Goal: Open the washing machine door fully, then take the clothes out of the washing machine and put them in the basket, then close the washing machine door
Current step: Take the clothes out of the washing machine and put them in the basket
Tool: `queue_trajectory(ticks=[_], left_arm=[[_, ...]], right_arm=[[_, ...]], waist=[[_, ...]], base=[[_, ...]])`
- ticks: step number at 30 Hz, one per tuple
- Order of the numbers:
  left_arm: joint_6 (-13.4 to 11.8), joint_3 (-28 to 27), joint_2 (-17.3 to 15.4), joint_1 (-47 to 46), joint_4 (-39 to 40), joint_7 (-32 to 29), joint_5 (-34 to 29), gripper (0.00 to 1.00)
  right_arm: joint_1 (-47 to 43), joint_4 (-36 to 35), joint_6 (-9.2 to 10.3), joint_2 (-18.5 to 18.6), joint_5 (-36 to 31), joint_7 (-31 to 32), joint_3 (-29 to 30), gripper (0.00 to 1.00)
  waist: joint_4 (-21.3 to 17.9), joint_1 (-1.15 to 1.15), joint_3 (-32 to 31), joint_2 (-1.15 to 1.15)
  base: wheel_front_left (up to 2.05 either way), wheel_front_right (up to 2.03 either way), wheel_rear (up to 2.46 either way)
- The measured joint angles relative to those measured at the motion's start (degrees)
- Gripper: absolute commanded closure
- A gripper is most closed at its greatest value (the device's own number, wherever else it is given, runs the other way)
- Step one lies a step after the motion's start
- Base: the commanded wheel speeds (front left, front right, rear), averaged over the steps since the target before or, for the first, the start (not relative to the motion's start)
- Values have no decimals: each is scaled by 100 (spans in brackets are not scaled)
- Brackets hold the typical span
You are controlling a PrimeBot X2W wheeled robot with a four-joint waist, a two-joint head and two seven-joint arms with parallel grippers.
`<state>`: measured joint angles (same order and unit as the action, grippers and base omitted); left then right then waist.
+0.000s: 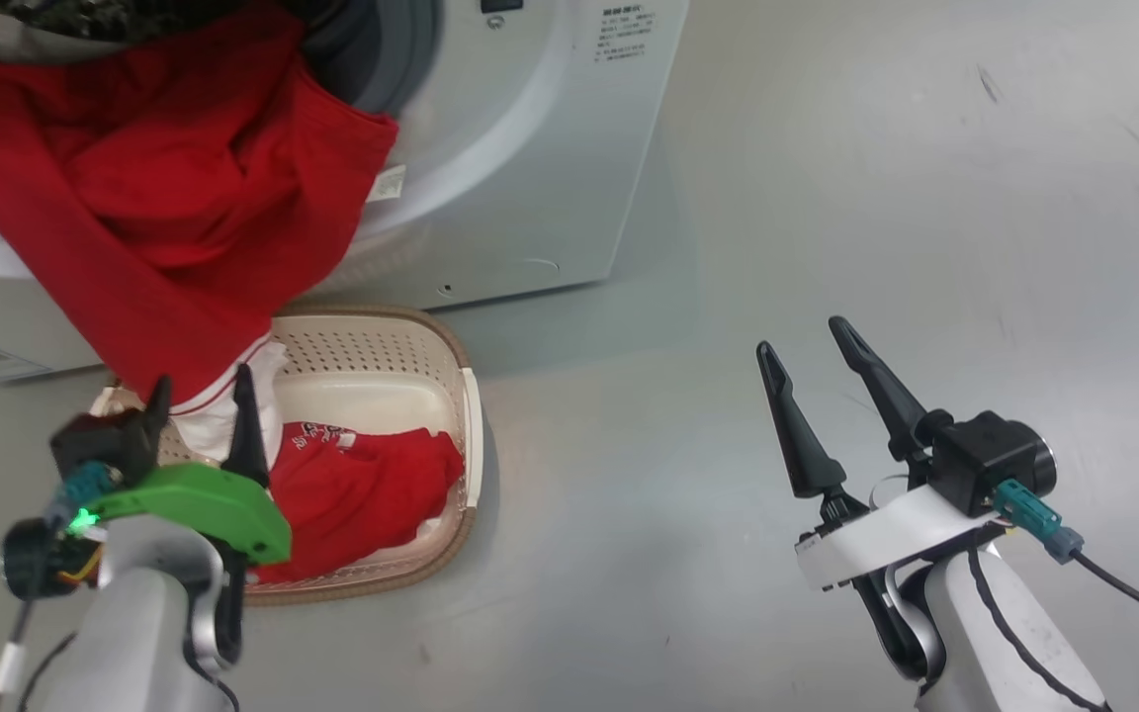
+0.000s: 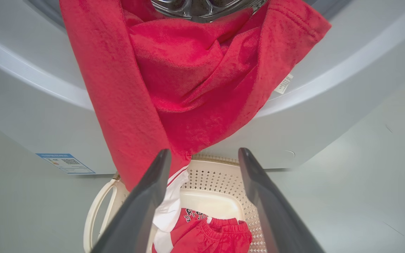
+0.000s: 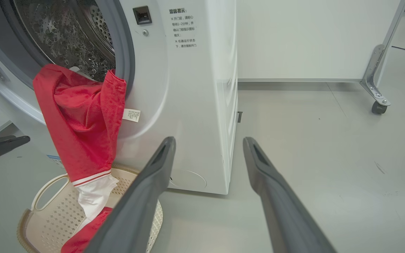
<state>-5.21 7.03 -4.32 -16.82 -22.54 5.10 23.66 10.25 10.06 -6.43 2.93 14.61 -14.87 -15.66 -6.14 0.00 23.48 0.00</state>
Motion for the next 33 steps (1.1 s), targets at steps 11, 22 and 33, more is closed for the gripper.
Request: queue_trajectory(ticks=[11,22,33], left_arm=[[-31,-364,-472,-917,-430,-626,157,0],[-59,-704,-923,-1667,-1034,-1145,170,0],[-103,-854,-1180,-2178,-1269,-1251,151,0]], right_arm=[[362,-132,-4,-3,189,0,-110,0],[576,-135,-5,-4,346,0,-213,0],[608,-85,-7,-5,356,0,-314,0]], waist=[[-316,0,573,0],[-587,0,977,0],[-636,0,1038,0]], base=[[0,0,0],[0,0,0],[0,0,0]])
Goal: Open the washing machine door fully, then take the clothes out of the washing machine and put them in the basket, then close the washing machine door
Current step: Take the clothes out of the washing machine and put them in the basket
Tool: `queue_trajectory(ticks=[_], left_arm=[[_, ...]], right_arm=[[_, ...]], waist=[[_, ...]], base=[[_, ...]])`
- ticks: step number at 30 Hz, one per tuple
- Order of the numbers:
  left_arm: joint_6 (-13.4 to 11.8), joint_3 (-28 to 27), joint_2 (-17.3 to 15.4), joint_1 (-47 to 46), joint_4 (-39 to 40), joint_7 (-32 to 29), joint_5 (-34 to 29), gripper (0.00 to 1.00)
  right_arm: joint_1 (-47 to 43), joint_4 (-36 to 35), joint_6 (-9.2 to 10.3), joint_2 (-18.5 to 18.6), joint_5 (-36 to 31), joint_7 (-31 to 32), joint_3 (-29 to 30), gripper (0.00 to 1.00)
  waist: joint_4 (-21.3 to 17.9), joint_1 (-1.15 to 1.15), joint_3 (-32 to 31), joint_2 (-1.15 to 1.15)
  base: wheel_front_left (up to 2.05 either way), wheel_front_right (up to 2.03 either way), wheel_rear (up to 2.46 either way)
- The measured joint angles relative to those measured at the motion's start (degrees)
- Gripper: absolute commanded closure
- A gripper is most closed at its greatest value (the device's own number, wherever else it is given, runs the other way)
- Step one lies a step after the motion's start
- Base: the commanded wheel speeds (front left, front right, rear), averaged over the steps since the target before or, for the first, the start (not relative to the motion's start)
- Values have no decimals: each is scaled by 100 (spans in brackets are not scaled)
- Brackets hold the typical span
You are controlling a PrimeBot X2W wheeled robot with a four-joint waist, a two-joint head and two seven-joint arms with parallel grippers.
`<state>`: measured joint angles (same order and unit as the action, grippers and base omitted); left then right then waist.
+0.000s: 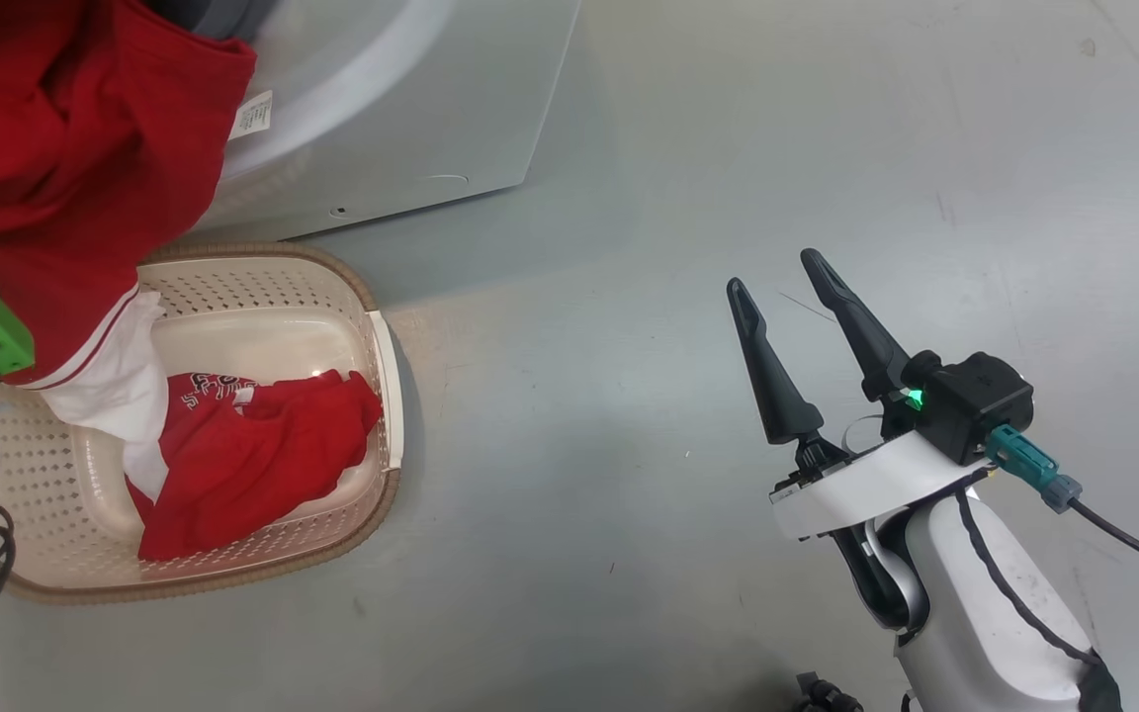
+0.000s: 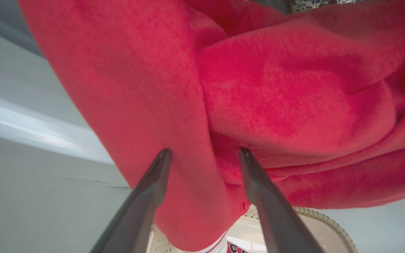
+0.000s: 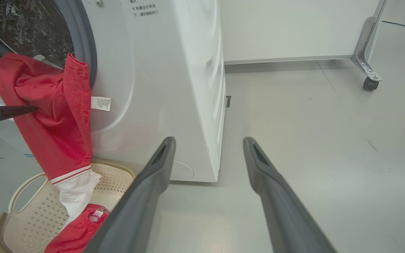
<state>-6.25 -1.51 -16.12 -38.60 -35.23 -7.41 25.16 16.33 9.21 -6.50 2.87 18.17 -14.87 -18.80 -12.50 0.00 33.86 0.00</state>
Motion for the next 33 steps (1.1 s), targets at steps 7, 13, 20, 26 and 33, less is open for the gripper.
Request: queue_trajectory(ticks=[7,13,20,26,33], left_arm=[[-1,-7,-29,-112,-172,49,-4,100],[-1,-4,59,-130,-263,219,-4,100],[-1,68,348,-125,-223,681,-4,100],[9,127,600,38,-100,1182,-4,100],[153,259,892,293,113,1788,-12,100]], right_arm=[[64,26,-15,1,43,0,-15,0],[82,48,-15,1,43,0,3,0],[82,54,-15,1,26,0,148,0],[82,105,-15,0,-45,0,216,0],[80,143,-15,2,-121,0,300,0]], waist=[[-12,0,-1,0],[10,0,-13,0],[147,0,-35,0],[291,0,-115,0],[490,0,-255,0]], base=[[0,0,0],[0,0,0],[0,0,0],[0,0,0],[0,0,0]])
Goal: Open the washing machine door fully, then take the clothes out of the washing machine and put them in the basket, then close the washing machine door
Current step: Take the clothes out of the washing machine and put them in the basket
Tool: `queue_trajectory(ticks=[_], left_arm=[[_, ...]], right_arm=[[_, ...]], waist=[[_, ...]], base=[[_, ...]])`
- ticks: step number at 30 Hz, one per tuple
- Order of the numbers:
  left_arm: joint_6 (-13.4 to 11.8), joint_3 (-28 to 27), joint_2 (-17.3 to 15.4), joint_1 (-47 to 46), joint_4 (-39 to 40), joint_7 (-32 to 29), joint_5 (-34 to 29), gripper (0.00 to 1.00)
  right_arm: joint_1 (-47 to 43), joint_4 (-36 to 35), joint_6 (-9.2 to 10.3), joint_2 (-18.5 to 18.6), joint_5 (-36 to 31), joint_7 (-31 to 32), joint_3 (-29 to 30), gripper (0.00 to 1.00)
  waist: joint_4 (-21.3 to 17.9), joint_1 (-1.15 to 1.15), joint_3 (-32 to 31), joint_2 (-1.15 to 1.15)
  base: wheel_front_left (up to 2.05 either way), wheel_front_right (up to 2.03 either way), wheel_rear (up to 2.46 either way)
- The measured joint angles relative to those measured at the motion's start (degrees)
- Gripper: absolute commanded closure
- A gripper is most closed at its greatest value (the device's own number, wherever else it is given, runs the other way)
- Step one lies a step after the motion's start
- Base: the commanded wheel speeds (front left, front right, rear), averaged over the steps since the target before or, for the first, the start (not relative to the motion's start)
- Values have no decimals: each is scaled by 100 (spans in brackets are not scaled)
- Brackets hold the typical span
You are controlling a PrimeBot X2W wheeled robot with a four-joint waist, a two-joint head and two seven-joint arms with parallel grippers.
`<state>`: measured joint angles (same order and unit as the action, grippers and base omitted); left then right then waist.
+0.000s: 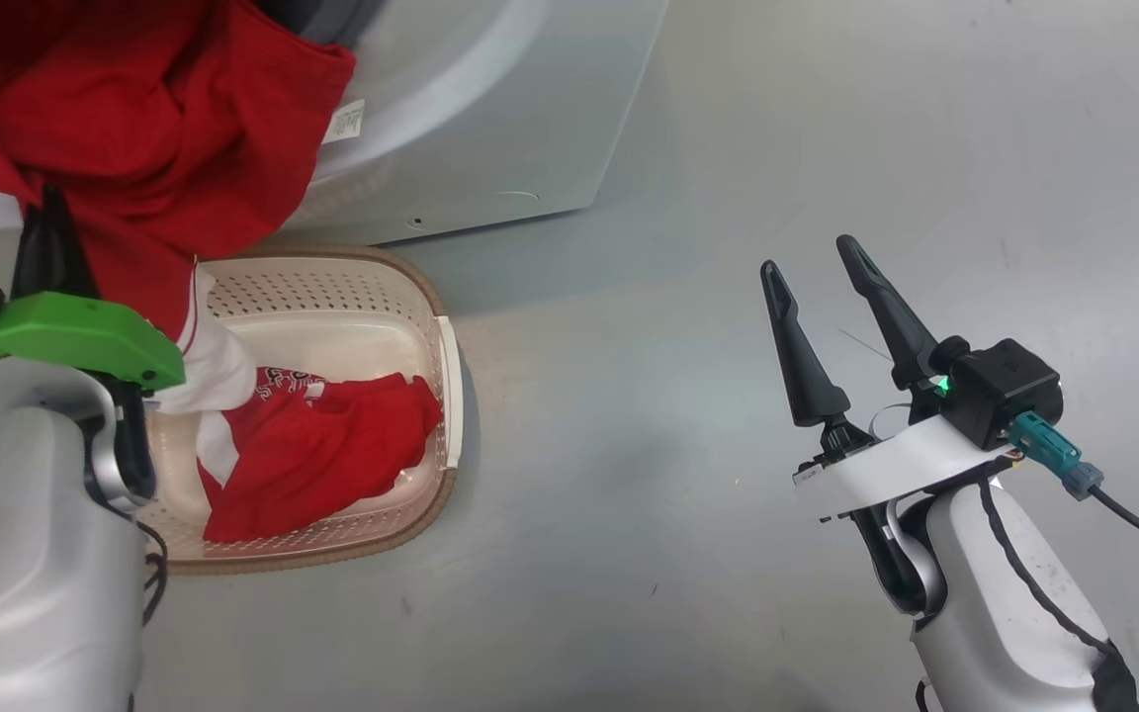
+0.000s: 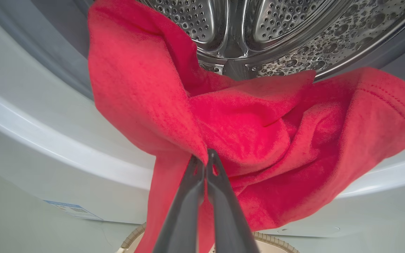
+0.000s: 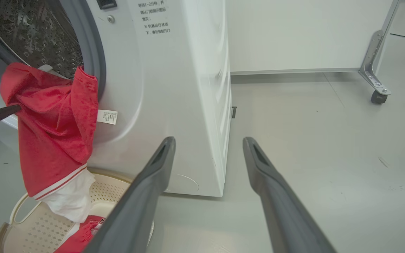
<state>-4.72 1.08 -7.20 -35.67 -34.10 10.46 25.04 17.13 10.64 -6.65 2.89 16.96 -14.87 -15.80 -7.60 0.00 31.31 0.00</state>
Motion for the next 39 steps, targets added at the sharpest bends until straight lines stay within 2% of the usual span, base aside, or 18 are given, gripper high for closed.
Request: queue_trajectory(ticks=[4,9,22,30,39], left_arm=[[32,63,120,171,143,299,-101,100],[54,174,287,324,352,348,-211,100],[54,208,414,817,1179,398,-309,100],[53,204,426,995,2132,399,-571,100],[47,336,452,1438,2730,399,-700,100]], right_arm=[[-5,53,0,2,-44,0,4,0],[-35,101,0,42,-89,0,40,0],[-352,240,0,38,-140,0,100,0],[-544,292,0,35,-165,0,100,0],[-796,338,0,34,-207,0,100,0]], waist=[[97,0,-119,0],[213,0,-285,0],[391,0,-831,0],[458,0,-1175,0],[511,0,-1483,0]], base=[[0,0,0],[0,0,0],[0,0,0],[0,0,0],[0,0,0]])
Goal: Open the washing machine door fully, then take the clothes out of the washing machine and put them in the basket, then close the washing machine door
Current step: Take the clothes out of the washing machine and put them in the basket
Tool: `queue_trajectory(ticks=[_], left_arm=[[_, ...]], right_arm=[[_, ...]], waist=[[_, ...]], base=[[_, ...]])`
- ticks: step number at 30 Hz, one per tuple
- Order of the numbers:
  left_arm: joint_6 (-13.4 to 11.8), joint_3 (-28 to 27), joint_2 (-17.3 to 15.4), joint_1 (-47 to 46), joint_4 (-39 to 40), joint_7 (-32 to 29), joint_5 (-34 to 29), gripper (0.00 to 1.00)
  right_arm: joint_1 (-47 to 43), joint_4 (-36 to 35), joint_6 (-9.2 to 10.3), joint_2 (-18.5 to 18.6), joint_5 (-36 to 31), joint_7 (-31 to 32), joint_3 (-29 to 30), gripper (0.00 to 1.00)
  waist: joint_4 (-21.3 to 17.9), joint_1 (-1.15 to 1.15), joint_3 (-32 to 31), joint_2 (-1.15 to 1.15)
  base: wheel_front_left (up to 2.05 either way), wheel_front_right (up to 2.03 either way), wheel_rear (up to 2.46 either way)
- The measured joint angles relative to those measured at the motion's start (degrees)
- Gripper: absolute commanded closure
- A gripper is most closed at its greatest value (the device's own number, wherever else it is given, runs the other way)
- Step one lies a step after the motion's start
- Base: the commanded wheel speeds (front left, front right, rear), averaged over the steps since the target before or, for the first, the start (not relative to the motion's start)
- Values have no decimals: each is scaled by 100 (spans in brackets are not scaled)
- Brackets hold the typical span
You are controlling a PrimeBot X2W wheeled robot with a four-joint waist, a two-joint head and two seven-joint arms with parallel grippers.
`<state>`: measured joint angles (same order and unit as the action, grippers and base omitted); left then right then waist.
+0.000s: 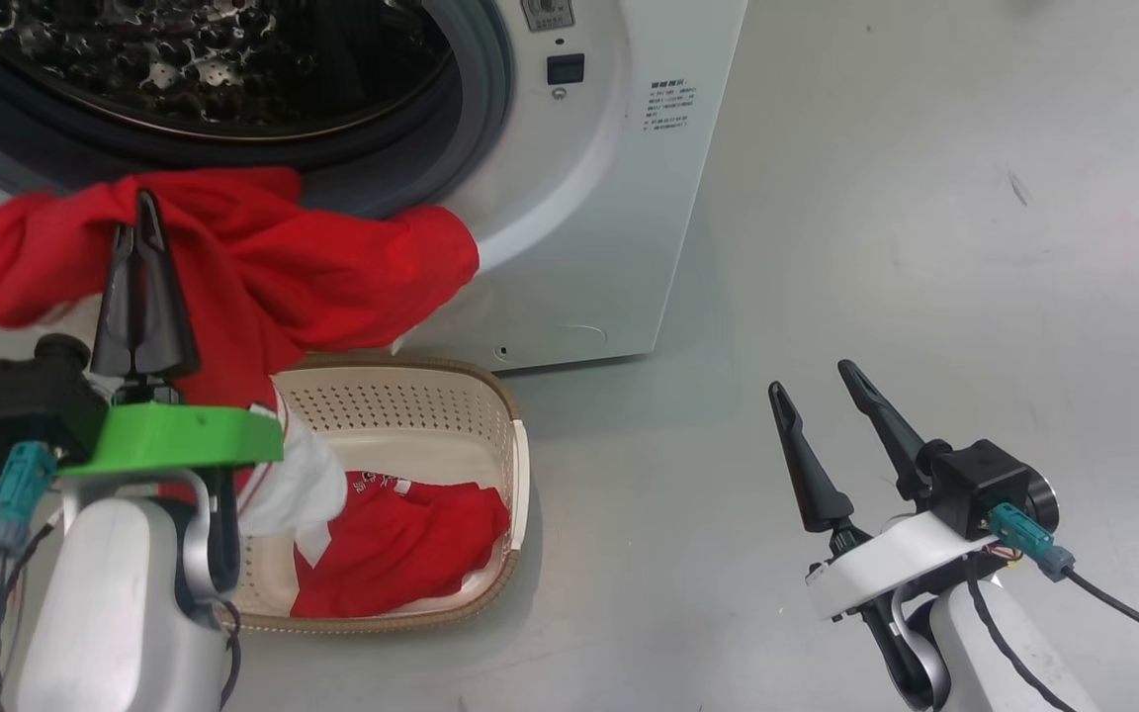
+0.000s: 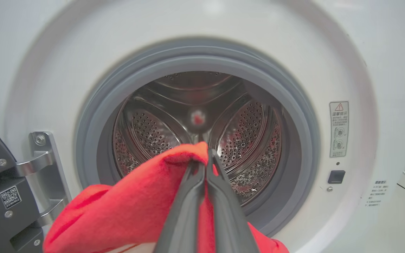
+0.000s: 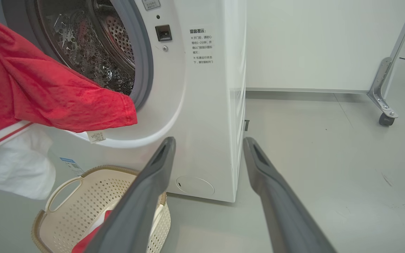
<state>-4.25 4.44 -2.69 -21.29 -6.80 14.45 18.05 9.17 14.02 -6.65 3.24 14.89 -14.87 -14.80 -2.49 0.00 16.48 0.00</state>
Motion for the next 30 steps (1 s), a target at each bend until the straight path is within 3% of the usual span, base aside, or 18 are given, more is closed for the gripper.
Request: queue_trajectory(ticks=[12,30], left_arm=[[-81,276,20,1016,92,0,75,100],[-41,710,2,1035,-1305,-476,172,100]], right_arm=[[-67,-78,-1,-2,-45,0,-27,0],[152,-370,-30,-7,-48,0,-210,0]], waist=[[28,0,-44,0],[-207,0,701,0]], base=[[0,0,0],[0,0,0]])
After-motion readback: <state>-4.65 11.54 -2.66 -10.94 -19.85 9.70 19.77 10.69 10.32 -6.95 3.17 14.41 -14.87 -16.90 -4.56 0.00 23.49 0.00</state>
